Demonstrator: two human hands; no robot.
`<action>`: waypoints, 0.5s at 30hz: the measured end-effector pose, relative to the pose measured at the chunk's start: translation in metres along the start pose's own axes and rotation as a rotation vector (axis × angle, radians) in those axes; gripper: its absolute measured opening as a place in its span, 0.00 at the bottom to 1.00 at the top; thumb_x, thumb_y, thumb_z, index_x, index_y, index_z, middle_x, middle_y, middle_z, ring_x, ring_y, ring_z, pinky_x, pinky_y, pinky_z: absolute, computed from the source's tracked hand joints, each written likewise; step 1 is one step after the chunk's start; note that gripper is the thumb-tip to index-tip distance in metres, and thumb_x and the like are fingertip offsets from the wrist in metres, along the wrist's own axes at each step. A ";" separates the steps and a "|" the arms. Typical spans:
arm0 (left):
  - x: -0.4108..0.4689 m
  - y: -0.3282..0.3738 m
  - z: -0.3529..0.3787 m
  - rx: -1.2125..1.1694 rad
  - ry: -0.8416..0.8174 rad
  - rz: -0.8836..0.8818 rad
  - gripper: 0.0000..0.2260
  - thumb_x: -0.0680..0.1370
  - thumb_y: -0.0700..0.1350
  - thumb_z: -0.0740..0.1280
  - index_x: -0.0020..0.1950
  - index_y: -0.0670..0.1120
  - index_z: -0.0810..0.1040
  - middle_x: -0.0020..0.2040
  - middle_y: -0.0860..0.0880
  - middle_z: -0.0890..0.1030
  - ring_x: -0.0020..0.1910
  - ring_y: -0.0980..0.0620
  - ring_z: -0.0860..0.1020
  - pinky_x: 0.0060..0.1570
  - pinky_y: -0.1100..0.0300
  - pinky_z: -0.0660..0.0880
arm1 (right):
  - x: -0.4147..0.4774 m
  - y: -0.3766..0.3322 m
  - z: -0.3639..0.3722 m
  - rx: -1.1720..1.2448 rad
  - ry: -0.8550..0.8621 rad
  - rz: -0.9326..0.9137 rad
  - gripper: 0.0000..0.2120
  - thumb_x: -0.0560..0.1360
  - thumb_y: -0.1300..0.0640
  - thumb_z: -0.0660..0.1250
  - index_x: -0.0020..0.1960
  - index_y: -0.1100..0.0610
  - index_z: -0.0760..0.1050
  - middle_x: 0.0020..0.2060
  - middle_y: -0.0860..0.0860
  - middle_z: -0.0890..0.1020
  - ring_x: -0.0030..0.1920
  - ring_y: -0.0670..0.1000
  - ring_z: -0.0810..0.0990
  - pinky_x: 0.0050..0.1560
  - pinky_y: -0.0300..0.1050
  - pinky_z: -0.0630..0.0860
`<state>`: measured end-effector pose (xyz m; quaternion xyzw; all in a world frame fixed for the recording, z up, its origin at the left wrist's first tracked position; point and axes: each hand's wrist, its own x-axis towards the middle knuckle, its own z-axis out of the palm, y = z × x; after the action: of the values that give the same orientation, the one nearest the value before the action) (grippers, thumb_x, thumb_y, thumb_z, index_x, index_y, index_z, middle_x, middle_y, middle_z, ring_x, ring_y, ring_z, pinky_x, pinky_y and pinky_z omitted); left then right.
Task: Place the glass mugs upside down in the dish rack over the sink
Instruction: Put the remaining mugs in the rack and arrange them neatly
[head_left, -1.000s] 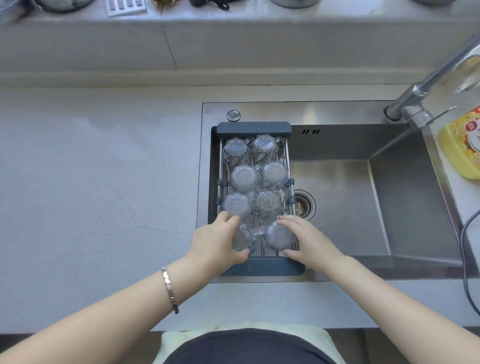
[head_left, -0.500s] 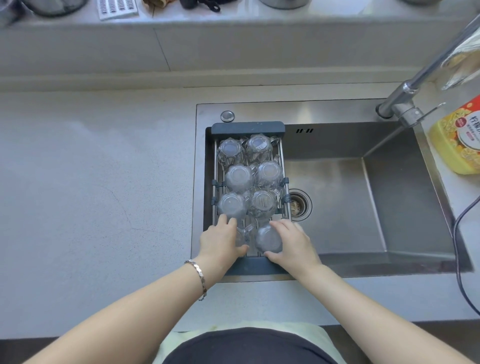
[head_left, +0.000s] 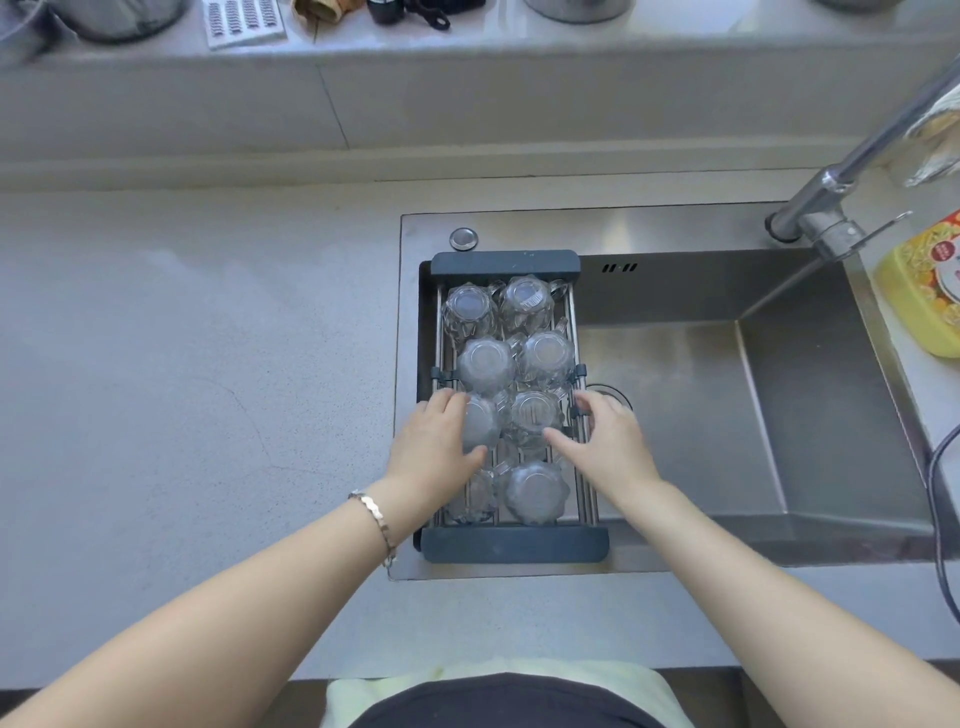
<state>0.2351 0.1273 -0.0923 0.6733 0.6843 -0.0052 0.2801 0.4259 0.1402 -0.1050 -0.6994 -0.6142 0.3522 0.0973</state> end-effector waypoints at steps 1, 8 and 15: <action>0.008 0.001 -0.002 0.007 -0.042 0.009 0.28 0.74 0.50 0.67 0.71 0.45 0.62 0.70 0.47 0.67 0.67 0.46 0.68 0.65 0.52 0.69 | 0.008 -0.004 0.001 -0.029 -0.057 0.014 0.32 0.69 0.47 0.71 0.68 0.57 0.66 0.64 0.55 0.74 0.66 0.56 0.69 0.67 0.51 0.67; 0.030 0.007 -0.004 0.066 -0.064 -0.050 0.21 0.74 0.55 0.65 0.62 0.44 0.70 0.61 0.45 0.76 0.59 0.43 0.72 0.56 0.51 0.72 | 0.016 -0.018 0.013 -0.246 -0.144 0.074 0.32 0.65 0.40 0.71 0.63 0.54 0.68 0.59 0.53 0.76 0.62 0.55 0.72 0.60 0.51 0.72; 0.071 0.017 -0.015 -0.011 -0.006 -0.078 0.32 0.72 0.58 0.68 0.69 0.45 0.61 0.67 0.44 0.68 0.63 0.42 0.71 0.59 0.48 0.74 | 0.056 -0.028 -0.005 0.023 0.023 0.115 0.35 0.70 0.46 0.70 0.70 0.56 0.60 0.65 0.58 0.69 0.66 0.58 0.68 0.64 0.51 0.67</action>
<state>0.2496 0.2004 -0.1008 0.6445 0.7092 -0.0144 0.2855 0.4065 0.2006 -0.1060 -0.7365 -0.5679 0.3559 0.0920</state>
